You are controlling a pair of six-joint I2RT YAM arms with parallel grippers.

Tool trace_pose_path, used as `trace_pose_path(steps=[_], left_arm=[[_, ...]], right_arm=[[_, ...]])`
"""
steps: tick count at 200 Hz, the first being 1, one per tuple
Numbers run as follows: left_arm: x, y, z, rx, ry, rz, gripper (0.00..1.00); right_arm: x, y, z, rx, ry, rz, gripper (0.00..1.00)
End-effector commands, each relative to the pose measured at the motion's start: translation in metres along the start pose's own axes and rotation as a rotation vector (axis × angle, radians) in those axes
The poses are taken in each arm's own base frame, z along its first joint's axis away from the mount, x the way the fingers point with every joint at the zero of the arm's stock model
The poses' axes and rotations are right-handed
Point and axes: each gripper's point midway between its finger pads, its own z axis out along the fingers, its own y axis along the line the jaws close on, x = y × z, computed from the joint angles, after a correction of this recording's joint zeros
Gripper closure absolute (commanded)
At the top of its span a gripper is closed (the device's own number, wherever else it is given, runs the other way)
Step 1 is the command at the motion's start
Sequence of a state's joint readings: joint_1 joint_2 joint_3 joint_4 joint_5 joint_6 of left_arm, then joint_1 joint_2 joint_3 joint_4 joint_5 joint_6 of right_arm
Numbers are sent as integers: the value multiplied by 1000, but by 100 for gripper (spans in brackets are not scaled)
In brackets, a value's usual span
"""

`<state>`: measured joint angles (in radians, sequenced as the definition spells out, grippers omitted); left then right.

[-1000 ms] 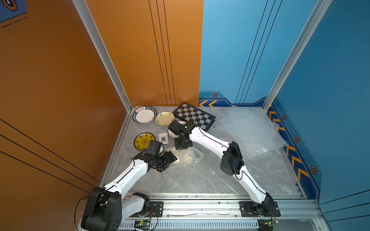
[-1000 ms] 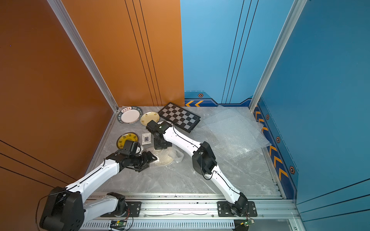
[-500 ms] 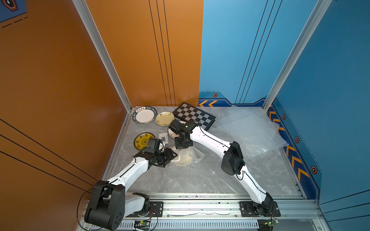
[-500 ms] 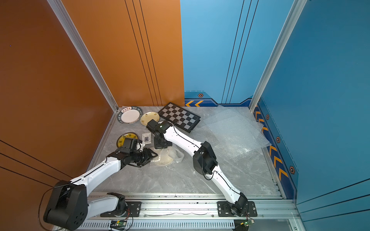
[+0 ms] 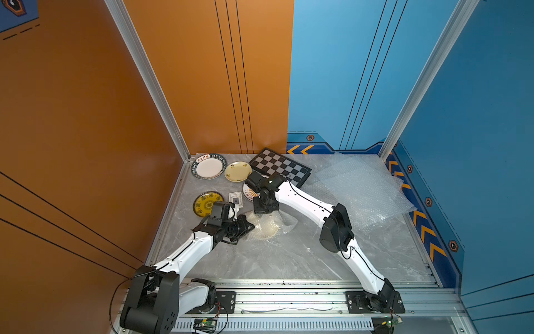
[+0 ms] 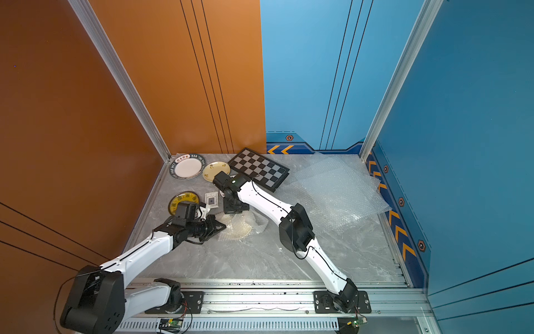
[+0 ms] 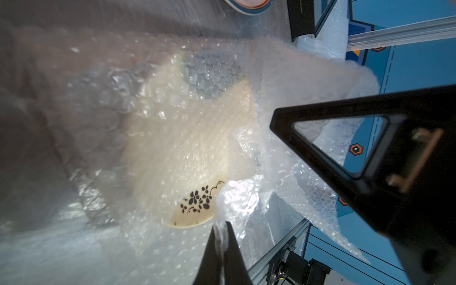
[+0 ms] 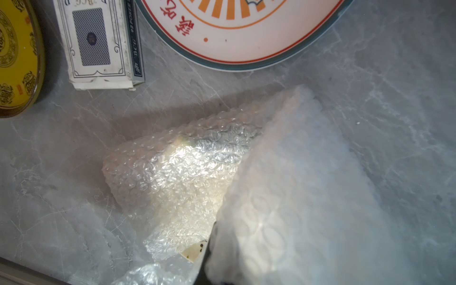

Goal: Unpack dinner plates from bubble wrap
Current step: Unwrap the bubble wrap at the center of the board.

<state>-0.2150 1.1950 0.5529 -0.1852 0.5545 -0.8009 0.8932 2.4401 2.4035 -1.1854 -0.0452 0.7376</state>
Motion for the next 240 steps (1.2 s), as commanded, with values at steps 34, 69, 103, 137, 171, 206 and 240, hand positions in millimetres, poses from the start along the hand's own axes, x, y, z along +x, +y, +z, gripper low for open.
trace_pose_path(steps=[34,69,103,137,171,206,240], left_arm=[[8,40,-4,-252,84,44,100],[7,52,-5,-329,96,44,100],[3,53,-3,-338,102,33,100],[-2,51,-4,-338,96,29,100],[-6,47,-5,-320,89,22,100],[-8,45,-7,-310,80,25,100],[-8,46,-6,-306,91,16,100]], right_arm=[[-15,-7,-41,-61,-56,74,100],[-24,-18,-50,-93,-84,131,100],[-26,-28,-52,-102,-89,160,100],[-30,-35,-55,-147,-98,197,100],[-30,-62,-56,-146,-93,238,100],[-28,-127,-59,-100,-117,339,90],[-15,-189,-66,-55,-143,443,42]])
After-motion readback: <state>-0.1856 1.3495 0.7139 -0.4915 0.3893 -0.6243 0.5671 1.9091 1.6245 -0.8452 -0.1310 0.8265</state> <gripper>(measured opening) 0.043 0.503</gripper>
